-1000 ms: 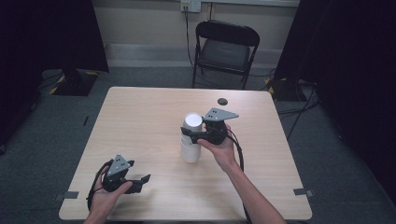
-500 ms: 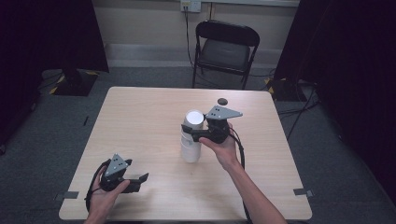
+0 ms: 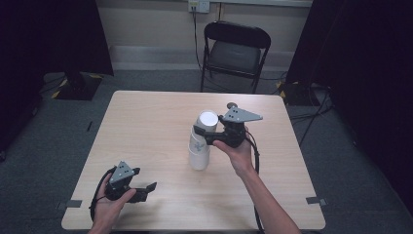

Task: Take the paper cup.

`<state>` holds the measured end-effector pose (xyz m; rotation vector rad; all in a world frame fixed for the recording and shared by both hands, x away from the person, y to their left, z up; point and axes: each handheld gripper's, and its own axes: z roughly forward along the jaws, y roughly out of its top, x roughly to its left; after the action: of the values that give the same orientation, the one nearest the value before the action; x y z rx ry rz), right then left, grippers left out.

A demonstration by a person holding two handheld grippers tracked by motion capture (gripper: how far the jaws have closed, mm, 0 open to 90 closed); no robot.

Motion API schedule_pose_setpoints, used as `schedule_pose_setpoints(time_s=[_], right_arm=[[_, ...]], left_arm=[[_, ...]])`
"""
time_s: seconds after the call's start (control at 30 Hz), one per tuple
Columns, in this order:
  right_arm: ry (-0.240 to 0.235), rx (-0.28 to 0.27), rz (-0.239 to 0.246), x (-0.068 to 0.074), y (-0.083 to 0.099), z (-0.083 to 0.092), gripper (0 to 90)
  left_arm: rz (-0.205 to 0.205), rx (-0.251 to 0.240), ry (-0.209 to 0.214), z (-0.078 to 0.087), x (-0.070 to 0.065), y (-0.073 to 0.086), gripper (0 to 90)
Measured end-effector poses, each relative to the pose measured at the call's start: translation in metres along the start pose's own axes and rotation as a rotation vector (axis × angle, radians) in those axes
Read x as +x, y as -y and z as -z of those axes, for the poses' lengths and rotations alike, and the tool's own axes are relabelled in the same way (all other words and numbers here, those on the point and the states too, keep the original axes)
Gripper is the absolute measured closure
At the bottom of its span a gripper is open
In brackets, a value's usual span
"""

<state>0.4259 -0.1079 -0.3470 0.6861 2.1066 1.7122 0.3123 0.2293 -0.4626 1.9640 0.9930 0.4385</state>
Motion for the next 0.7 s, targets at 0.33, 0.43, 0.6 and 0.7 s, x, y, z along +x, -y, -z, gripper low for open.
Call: schedule_pose_setpoints(time_s=[0.33, 0.43, 0.6, 0.7], right_arm=[[-0.006, -0.049, -0.041, 0.005, -0.012, 0.02, 32.9], [0.004, -0.045, -0.055, 0.007, -0.014, 0.028, 33.1], [0.023, -0.018, -0.075, 0.004, -0.01, 0.04, 33.4], [0.032, -0.009, -0.084, 0.003, -0.008, 0.047, 33.6]], left_arm=[[0.024, 0.012, -0.026, 0.0, -0.001, 0.0, 16.8], [0.022, 0.011, -0.024, 0.0, -0.001, -0.001, 17.7], [0.022, -0.003, -0.025, 0.0, -0.004, -0.002, 18.7], [0.042, -0.034, 0.002, 0.002, -0.007, -0.005, 18.7]])
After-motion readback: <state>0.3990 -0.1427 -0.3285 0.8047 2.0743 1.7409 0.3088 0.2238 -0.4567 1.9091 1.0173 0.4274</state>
